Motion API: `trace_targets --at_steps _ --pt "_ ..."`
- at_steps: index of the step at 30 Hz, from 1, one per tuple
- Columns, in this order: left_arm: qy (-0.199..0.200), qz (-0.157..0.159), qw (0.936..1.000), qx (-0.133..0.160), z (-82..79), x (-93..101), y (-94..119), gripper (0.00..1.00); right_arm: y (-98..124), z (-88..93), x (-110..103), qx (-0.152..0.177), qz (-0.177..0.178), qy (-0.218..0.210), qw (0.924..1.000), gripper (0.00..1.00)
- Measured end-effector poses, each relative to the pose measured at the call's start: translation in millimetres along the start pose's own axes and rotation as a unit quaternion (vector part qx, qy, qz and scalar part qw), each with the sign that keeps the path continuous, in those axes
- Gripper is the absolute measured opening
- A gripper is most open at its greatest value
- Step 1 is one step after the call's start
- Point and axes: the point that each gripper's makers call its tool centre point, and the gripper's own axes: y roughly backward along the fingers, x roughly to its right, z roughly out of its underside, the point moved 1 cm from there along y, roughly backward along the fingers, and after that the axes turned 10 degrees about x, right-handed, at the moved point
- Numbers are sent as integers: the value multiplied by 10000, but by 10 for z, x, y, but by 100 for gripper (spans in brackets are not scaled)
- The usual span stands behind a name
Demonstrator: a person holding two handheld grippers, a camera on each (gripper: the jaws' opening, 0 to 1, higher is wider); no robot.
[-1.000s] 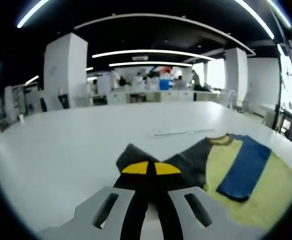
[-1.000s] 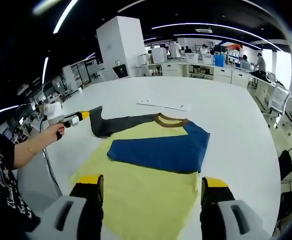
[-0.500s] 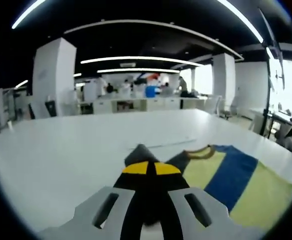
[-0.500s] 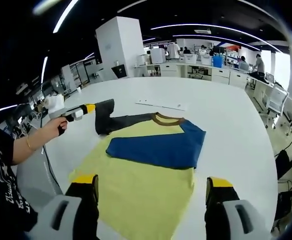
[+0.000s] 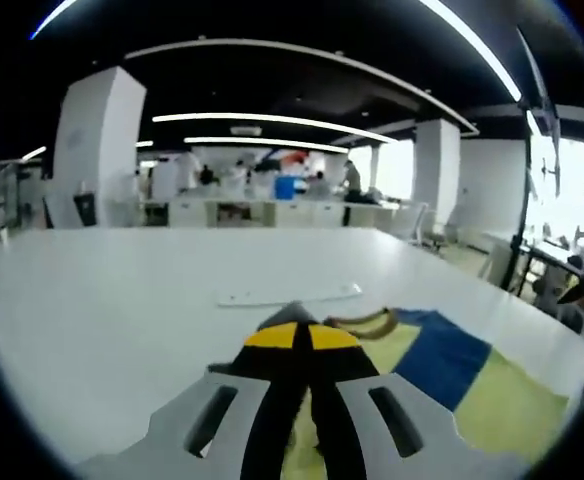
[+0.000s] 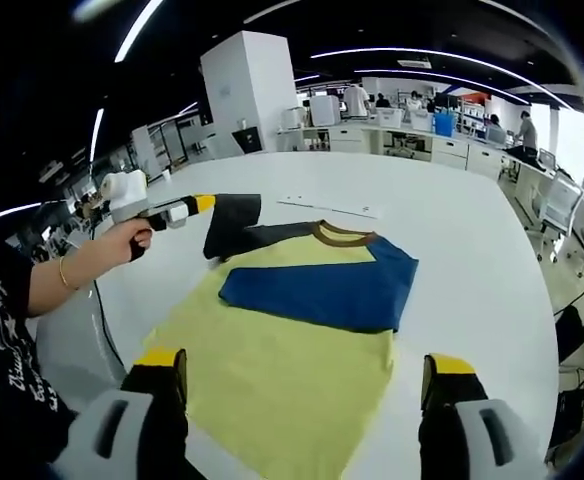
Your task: Fold the garment on the visible template until the final outline fits inside the template.
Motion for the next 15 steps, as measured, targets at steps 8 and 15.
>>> trace_targets --at_steps 8,15 --pt "-26 306 9995 38 -66 300 -123 0 0 16 -46 -1 -149 72 9999 99" --pt "-96 638 9979 8 -57 634 -215 0 5 56 -72 -35 -217 62 9997 99"
